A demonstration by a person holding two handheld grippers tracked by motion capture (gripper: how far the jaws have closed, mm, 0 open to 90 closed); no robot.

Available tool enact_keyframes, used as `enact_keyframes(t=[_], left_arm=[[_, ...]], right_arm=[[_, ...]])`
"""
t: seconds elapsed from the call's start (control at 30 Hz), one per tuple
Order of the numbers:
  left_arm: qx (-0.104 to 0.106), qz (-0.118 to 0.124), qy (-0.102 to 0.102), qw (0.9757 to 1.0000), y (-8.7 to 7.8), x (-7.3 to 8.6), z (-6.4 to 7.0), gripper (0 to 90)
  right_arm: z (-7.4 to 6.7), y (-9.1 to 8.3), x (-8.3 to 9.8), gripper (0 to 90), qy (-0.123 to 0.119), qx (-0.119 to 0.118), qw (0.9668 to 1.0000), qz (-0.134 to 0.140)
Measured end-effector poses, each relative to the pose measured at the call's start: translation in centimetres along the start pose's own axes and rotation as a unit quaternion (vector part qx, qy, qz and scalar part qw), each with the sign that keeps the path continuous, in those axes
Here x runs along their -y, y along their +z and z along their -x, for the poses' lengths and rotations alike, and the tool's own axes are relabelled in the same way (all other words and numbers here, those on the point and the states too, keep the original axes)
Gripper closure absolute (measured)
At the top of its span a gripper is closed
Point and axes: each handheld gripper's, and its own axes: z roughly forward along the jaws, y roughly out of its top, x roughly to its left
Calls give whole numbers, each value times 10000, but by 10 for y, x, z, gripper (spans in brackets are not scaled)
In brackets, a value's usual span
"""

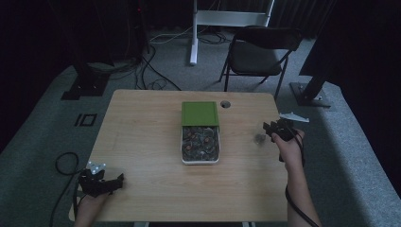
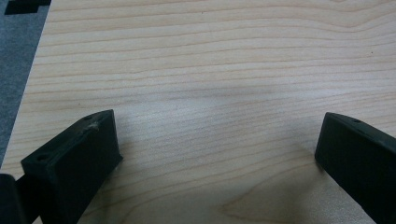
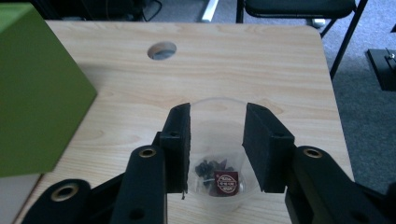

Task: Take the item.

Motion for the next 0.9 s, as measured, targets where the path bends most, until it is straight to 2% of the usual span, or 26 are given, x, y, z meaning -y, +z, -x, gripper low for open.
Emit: enact_keyframes(t=[0.37,0.47,0.53,0.7,0.9], left_arm=[[0,0,1,10000,0,0,0,2],[0,0,0,10000,0,0,0,2],[0,-1,1,10000,0,0,0,2],[0,1,0,10000,0,0,0,2],[0,0,0,10000,0,0,0,2]], right_arm=[[-5,-9,-4,383,-424,-228,9988,48],[-6,-10,-3,340,-394,-325,9986,110],[-6,-11,-1,297,-439,-316,9985,128],[-8,-15,4,224,-377,-377,9981,295],[-13,-22,9,213,-385,-477,9975,351]])
